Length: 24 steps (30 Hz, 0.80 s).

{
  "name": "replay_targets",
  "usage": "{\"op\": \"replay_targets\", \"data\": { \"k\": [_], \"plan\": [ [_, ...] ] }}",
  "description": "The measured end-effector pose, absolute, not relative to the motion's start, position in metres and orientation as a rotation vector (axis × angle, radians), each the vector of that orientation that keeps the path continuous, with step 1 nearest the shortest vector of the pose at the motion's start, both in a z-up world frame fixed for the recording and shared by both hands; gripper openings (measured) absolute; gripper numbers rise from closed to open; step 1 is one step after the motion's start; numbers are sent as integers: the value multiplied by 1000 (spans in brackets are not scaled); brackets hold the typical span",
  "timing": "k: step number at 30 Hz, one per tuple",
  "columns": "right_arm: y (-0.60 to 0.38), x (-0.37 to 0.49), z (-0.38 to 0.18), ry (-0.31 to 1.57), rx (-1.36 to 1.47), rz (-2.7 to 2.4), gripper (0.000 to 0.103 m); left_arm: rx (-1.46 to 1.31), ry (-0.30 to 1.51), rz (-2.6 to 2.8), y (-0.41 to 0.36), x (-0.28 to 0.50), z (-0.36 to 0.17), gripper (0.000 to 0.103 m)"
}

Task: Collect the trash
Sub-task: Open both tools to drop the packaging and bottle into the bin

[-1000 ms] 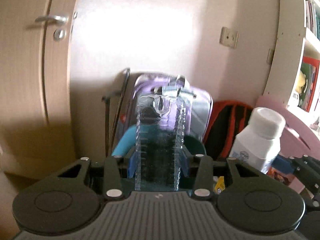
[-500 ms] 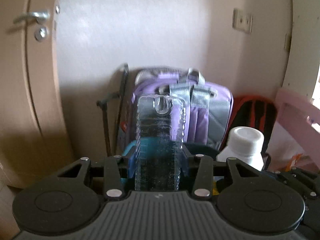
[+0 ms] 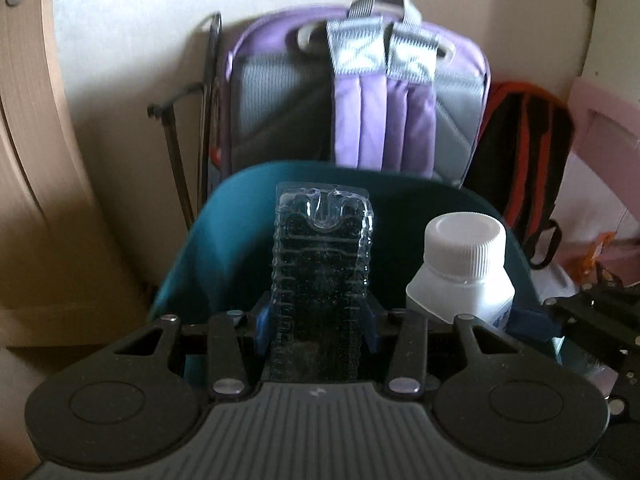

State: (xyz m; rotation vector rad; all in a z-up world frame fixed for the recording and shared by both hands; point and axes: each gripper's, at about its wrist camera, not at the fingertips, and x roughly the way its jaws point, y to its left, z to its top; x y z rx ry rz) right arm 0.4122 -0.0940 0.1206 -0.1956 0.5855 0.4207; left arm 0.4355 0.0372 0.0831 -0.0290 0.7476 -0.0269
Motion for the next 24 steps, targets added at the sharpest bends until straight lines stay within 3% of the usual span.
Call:
{"op": "replay_targets", "data": {
  "k": [9,11,15,19,24],
  "plan": [
    [-87,420,115,637,-262,424,46,-5,813,-40,36,445,69,48],
    [-87,420,117,636,-264,432,47,-17,811,-43,38,443,70,59],
    [-88,414,123,615,-280,434,57,-20,802,-46,36,441,75,61],
    [-90,403,132,590,-288,423,59,-39,776,-42,36,429,86,70],
    [-98,382,145,560,-260,424,65,-29,741,-44,32,408,106,71]
  ]
}}
